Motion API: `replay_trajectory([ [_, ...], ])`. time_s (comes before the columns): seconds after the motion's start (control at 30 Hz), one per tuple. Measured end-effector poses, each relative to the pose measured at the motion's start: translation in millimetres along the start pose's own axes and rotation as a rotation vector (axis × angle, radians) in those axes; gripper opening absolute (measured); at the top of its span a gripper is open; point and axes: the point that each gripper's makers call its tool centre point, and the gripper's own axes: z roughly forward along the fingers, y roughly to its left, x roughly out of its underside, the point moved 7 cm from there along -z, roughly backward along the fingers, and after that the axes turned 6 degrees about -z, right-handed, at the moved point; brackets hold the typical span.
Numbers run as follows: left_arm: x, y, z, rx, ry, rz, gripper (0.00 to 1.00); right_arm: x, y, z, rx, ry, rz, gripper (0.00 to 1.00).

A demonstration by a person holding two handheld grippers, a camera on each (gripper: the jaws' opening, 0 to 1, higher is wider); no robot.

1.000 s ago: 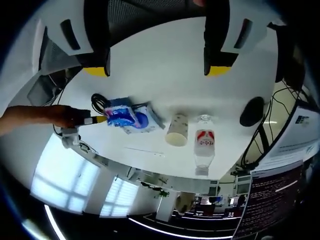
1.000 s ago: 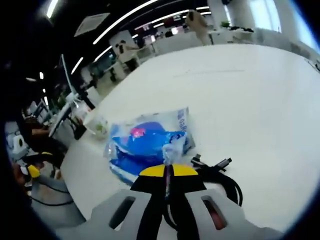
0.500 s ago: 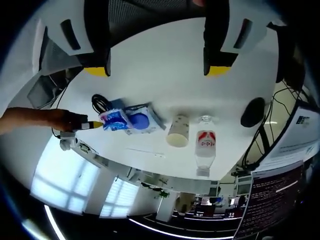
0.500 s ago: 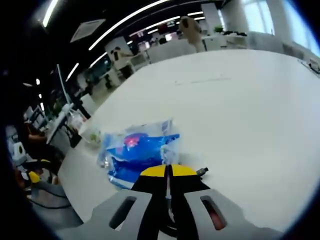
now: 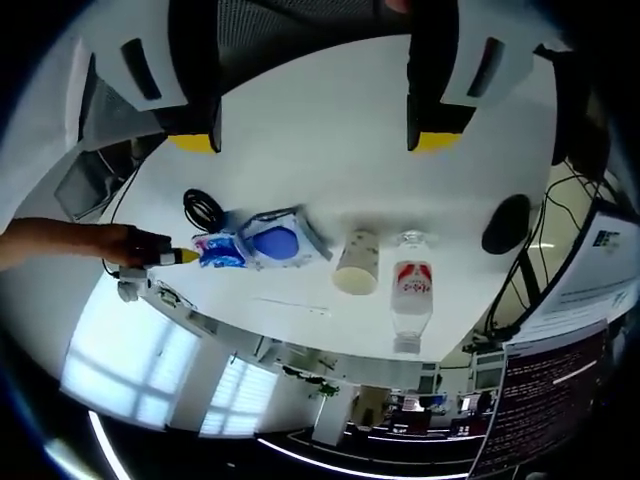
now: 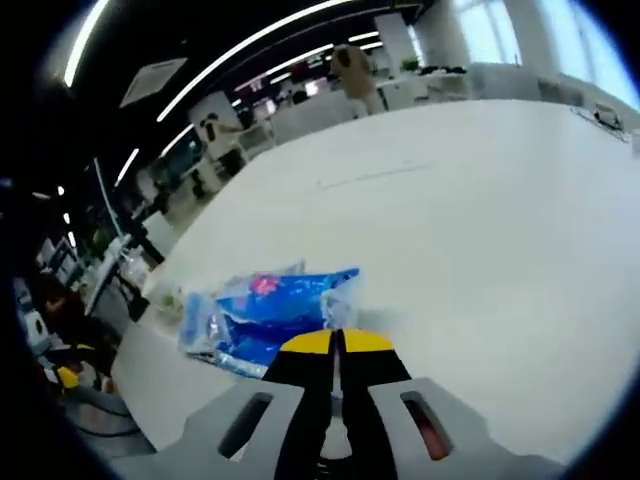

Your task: Arrange the tabletop items into an orderly group along one side of the table until the central work area is clear of visible clutter.

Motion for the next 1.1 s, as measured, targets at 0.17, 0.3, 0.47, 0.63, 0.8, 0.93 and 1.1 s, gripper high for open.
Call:
replay_trajectory([
  [0.17, 0.0, -0.7, 0.1, 0.0, 0.003, 0.002, 0.77, -13.2, -11.0, -7.8, 0.037, -0.027, 0.015, 0.0],
  [0.3, 0.6, -0.7, -0.3, 0.003, 0.007, 0.001, 0.77, -21.6, -25.7, -11.3, 0.078, -0.031, 0.031, 0.0],
  [0.47, 0.6, 0.9, -1.2, -0.002, 0.007, -0.003, 0.77, -29.2, -36.6, -11.7, 0.096, -0.028, 0.029, 0.0],
  [0.63, 0.5, -0.1, -1.3, -0.001, 0.009, -0.003, 0.76, -32.5, -42.8, -10.1, 0.107, -0.023, 0.03, 0.0],
  [0.8, 0.0, -0.1, -0.8, 0.0, 0.013, -0.001, 0.76, -31.7, -46.7, -7.3, 0.112, -0.004, 0.023, 0.0],
  [0.93, 0.2, -1.2, 0.8, 0.0, 0.02, 0.002, 0.76, -20.4, -51.3, -1.9, 0.124, 0.047, 0.019, 0.0],
  [1.1, -0.7, -2.7, 1.3, -0.001, 0.023, 0.002, 0.76, -18.2, -60.1, -1.5, 0.139, 0.051, 0.039, 0.0],
])
